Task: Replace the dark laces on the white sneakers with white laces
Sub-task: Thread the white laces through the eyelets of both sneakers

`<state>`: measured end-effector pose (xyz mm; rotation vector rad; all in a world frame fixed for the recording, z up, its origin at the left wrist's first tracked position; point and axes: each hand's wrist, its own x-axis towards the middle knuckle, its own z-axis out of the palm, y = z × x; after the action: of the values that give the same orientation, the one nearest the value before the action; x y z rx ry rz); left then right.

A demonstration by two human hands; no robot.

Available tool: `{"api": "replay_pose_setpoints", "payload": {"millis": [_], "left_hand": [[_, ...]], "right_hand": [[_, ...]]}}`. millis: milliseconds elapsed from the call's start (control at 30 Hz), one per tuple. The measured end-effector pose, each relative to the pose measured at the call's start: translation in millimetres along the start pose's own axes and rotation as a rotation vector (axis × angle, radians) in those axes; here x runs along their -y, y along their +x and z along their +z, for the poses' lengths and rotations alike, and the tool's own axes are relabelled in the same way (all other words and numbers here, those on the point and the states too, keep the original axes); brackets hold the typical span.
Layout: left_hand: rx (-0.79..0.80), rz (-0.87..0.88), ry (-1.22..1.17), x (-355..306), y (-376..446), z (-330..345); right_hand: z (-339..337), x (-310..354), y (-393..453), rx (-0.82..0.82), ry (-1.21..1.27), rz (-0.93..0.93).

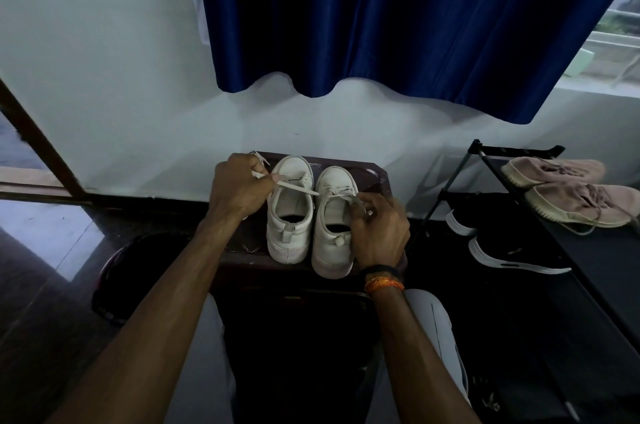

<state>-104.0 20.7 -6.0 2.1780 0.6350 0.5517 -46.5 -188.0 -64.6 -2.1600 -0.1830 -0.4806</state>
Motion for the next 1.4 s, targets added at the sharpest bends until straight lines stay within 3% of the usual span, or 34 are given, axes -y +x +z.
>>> {"api": "replay_pose_setpoints", "payload": {"millis": [167,467,700,1133,1400], "left_hand": [[0.076,0.056,0.007,-0.4,-0.9,9.4],[0.233,0.214,0.037,-16.7,-14.5,39.2],[0.238,0.328,0.05,-19.0,-24.2,55.3],[0.258,0.13,-0.011,-15.0,-18.7,44.3],[0.098,0.093,0.04,-13.6,-11.1,50.2]], "right_hand": [[0.1,-3.1,3.9,0.032,0.03,-0.006],[-3.9,-6.2,18.1,0.282,0.248,0.155],[-11.1,-10.2,12.7,0.242,0.14,0.173],[-30.0,-1.3,26.6,0.179,-0.129,-0.034],[-30.4,-5.1,25.6,0.198,-0.066,0.01]]}}
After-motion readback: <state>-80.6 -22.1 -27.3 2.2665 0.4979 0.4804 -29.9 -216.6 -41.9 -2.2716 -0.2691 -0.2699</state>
